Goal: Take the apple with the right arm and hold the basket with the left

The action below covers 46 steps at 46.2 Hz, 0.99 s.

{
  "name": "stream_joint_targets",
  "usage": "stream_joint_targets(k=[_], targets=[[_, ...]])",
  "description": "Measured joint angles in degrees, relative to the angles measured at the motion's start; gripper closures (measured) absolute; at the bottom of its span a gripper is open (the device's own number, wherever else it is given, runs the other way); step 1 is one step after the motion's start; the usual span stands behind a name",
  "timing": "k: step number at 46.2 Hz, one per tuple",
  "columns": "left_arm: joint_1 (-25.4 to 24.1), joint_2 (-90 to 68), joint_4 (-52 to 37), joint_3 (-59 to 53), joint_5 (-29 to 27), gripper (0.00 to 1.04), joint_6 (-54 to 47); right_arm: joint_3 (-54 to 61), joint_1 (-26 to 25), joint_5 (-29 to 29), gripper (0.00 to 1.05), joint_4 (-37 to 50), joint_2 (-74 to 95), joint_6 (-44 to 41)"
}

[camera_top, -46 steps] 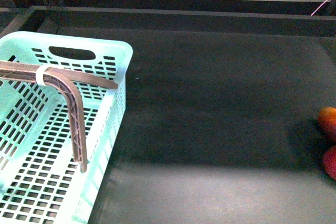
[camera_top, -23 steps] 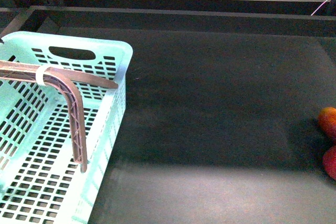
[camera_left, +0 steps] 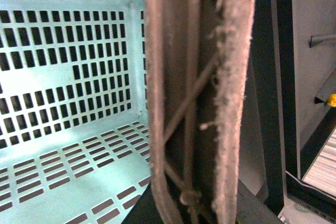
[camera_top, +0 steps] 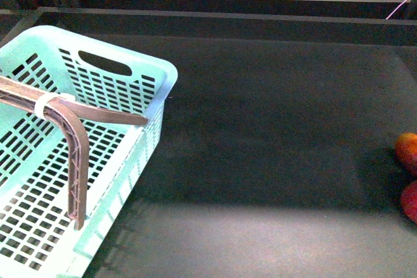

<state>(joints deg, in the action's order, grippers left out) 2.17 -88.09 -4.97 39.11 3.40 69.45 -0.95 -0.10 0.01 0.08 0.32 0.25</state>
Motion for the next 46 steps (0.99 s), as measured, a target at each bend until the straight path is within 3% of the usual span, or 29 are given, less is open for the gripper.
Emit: stream_joint_targets(k=[46], targets=[[35.12,6.01,8.61,17.9,2.16,0.99,-5.25,0.0,0.0,0.0,0.09,0.0,0.0,0.0]])
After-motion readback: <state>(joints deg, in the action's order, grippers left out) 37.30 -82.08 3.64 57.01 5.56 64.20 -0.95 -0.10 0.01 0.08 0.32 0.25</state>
